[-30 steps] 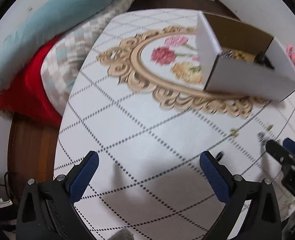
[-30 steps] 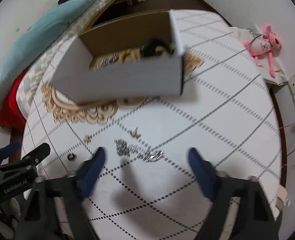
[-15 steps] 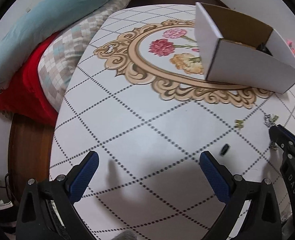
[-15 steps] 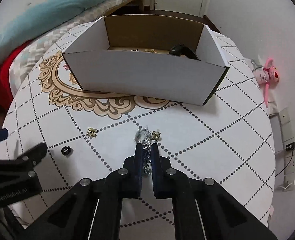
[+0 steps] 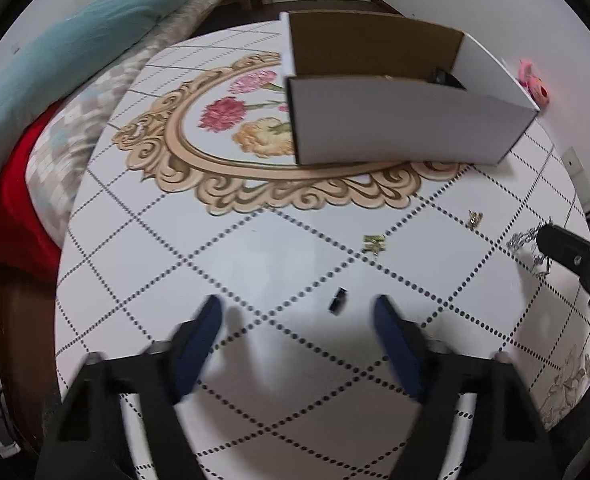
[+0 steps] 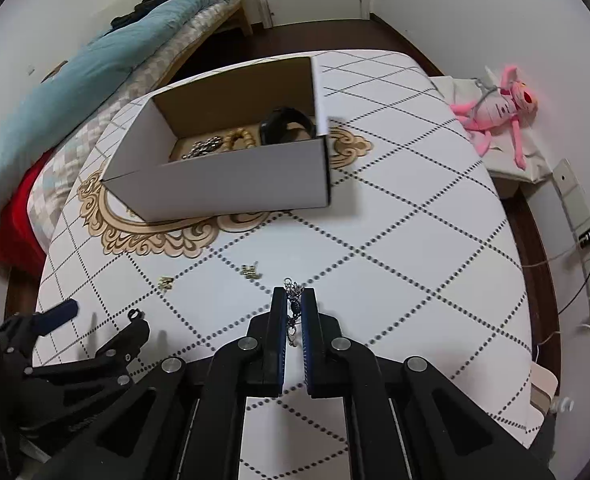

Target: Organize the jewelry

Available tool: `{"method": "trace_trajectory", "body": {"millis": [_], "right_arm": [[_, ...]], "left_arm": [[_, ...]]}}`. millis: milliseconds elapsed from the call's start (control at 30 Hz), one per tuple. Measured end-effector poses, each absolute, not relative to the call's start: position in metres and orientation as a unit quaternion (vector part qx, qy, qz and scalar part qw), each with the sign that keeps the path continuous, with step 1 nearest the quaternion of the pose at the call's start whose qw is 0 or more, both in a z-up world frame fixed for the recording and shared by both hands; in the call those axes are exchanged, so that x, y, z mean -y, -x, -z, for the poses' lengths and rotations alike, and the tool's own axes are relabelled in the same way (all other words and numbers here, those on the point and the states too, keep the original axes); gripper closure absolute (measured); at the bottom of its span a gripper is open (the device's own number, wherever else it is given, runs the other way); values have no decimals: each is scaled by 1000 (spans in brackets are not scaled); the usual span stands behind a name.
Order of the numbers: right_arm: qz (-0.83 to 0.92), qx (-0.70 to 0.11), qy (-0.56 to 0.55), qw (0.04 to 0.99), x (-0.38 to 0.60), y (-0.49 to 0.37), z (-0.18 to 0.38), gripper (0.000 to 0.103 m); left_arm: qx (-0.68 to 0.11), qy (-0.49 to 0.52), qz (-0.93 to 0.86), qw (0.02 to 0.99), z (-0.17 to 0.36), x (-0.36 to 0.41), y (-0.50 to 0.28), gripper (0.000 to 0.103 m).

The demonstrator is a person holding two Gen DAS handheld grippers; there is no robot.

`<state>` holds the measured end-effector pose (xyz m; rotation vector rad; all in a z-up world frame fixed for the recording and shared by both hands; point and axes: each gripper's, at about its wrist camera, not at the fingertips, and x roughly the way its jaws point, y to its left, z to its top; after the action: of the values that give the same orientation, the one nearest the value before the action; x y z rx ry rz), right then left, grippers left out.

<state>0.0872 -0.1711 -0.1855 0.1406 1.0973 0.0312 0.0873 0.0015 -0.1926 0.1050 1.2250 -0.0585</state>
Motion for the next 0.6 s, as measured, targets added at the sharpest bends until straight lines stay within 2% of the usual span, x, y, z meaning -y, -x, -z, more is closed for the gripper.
{"method": "trace_trajectory", "body": {"millis": [67,100,167,267,600], "right_arm": [[-12,-523,-72,849,176,-87,186,96],[-10,-523,-74,849,179,-87,185,96],[-10,-524,-78,848,183,-88,185,96],[-8,-526,-82,847,184,-89,185,96],[-22,-516,-107,850,189,-89,172,96]], "left_arm": [[-574,-44,33,817,193,0,-87,62],[-573,-42,35,817,193,-1,-87,66],[-573,-39,40,818,192,1,-88,80],[-573,-36,48,818,192,2,-88,95],[-569,-25,55,820,187,3,-88,101]]}}
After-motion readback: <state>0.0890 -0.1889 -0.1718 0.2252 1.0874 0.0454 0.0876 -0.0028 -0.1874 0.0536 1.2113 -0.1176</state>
